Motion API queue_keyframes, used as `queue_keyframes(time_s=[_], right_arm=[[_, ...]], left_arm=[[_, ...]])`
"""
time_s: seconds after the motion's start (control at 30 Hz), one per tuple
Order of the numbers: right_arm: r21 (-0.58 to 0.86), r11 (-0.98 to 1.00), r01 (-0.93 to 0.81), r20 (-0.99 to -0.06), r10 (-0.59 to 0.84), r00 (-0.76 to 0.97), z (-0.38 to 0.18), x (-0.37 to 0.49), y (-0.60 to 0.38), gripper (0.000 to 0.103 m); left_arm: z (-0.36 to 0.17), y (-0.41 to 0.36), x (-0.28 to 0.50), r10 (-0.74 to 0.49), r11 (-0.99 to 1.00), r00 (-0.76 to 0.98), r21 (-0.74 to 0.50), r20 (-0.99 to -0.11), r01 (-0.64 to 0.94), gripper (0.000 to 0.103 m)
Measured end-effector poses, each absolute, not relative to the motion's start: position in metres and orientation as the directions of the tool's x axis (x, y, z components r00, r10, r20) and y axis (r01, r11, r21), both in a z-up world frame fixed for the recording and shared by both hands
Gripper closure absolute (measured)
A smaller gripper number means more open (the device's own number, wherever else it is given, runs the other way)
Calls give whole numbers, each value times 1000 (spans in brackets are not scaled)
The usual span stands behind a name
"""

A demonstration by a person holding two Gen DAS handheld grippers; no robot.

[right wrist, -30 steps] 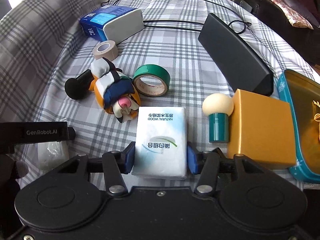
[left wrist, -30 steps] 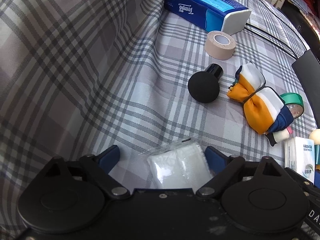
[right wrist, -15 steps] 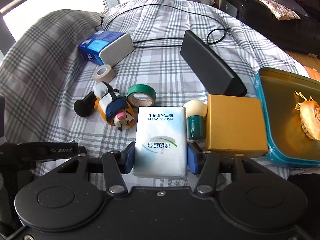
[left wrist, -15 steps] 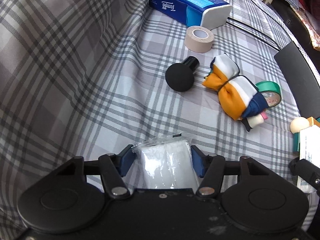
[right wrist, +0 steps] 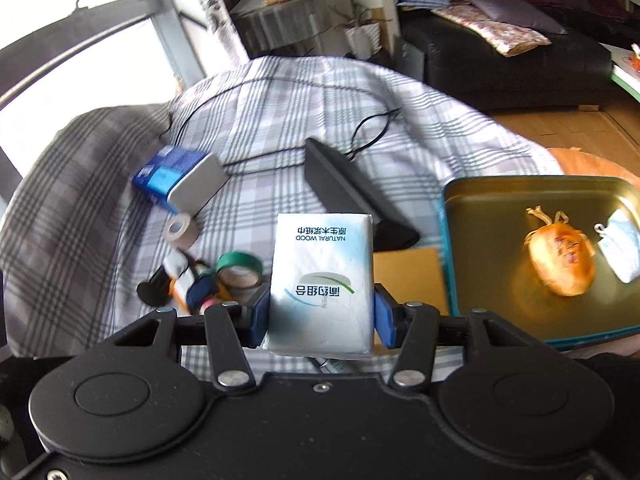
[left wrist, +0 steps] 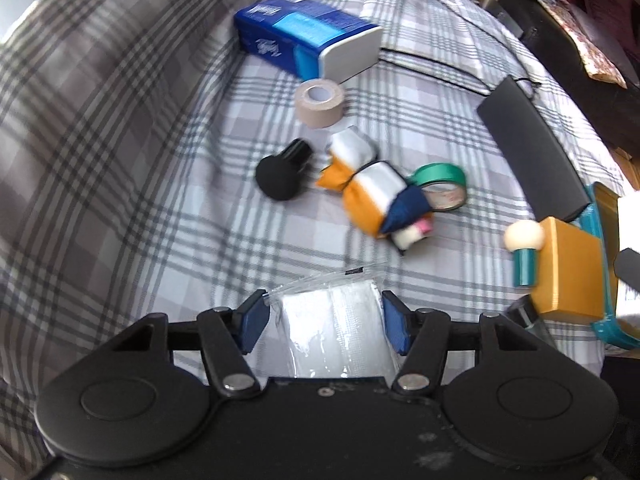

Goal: Organize soft objects
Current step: 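Grasp the cotton-pad pack with the left gripper while the right lifts the tissue pack, then carry both packs over the gold tray while the right gripper opens to drop the tissue pack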

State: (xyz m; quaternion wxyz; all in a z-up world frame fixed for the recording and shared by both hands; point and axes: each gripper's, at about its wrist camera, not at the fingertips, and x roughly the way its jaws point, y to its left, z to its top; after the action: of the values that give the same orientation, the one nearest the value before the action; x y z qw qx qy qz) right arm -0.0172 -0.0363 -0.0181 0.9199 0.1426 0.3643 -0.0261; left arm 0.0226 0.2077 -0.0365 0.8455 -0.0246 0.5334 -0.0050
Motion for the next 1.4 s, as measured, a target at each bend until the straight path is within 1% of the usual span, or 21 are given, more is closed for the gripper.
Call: queue_keyframes(time_s=[0.13,0.27,0.43,0.53,0.63,0.87,1.13,1.23,1.27,1.3,1.37,1.4], right_arm=[[265,935,235,-649,-8,761,-6,-22,-67,53],[266,902,340,-620,-110,777,2,-30,-102,53],[278,821,499,-615,-247,749,1,-41,-143,53],[333,742,581,-611,-299,733,-3,-48,-160,53],[368,689,624,-589,-347,730,-6,-54,-168,53],[416,614,670,-550,-417,724,-6,-64,-181,53],[469,515,717,-631,-373,681,-14,-61,-209,52],[477,475,740,-669,-350,656,-18,-61,-216,49],[474,468,746,-680,-344,648,-18,-60,-218,49],[469,465,751,-691,-336,640,-19,-59,-218,49],[463,467,754,-708,-317,631,-21,-58,-219,47],[461,465,756,-712,-315,628,-22,-58,-219,47]], left_arm=[[-21,174,27,-71,997,442,-53,-894,53,46],[-11,128,32,-117,988,446,-56,-887,147,45],[-5,71,37,-174,966,435,-67,-883,250,45],[-2,36,40,-201,952,432,-70,-879,299,45],[0,6,42,-217,940,438,-66,-873,335,45],[-3,-55,52,-242,918,427,-64,-871,391,44],[-27,-103,63,-211,901,417,-10,-884,435,44],[-36,-114,67,-192,899,417,11,-888,437,40],[-38,-117,67,-189,899,418,15,-889,438,32],[-40,-119,68,-184,900,421,20,-888,436,22],[-43,-121,68,-182,899,427,26,-886,436,17],[-44,-122,69,-181,898,424,27,-887,440,17]])
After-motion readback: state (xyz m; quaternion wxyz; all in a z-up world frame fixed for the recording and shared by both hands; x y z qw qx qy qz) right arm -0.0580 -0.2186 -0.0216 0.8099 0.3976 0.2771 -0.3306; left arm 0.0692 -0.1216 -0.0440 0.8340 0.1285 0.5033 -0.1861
